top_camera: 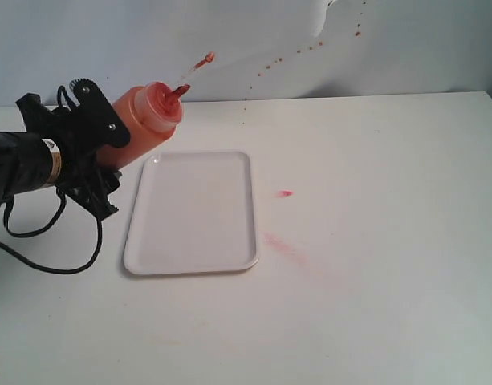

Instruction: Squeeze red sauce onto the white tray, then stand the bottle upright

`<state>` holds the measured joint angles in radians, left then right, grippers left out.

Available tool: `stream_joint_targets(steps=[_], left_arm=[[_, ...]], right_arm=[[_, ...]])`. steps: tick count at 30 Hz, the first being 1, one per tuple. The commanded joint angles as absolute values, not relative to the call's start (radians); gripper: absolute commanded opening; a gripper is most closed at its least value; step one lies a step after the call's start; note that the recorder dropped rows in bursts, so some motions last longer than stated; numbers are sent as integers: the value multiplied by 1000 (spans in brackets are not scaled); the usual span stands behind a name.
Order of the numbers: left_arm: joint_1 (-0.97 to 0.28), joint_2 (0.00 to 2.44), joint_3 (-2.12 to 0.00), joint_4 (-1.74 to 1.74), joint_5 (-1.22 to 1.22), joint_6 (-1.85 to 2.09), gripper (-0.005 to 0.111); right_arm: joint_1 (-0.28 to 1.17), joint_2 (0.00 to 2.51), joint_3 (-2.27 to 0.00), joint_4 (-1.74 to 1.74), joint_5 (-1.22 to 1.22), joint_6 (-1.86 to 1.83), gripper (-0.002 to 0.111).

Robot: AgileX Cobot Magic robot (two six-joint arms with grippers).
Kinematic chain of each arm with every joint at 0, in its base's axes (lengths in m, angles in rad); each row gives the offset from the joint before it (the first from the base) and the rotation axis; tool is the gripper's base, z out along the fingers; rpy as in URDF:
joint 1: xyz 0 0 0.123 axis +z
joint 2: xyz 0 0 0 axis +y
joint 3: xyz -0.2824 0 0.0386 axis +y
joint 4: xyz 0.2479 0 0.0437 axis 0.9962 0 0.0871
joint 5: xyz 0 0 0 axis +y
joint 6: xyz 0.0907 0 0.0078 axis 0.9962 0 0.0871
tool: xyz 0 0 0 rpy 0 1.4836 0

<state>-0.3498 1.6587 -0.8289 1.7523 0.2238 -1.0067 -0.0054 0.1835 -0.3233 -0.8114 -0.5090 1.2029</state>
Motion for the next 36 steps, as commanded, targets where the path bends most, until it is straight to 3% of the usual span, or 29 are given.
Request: stream_joint_targets(steps=[1, 12, 19, 25, 36], left_arm=[[-348, 1653, -877, 1744, 306, -953, 0], [-348, 1653, -890, 1744, 448, -737, 0], [-348, 1653, -890, 1744, 410, -451, 0], [-348, 1651, -929, 1744, 426, -376, 0], [-348, 1649, -1068, 1744, 524, 80, 0]], right_arm=[[-9, 414, -500, -1042, -605, 1351, 0], [-9, 1026, -838, -1223, -787, 1439, 0], [-9, 1309, -1054, -1148, -712, 1108, 0], [-9, 1393, -1078, -1223, -830, 1110, 0], [-9, 1402, -1085, -1214, -714, 1276, 0]])
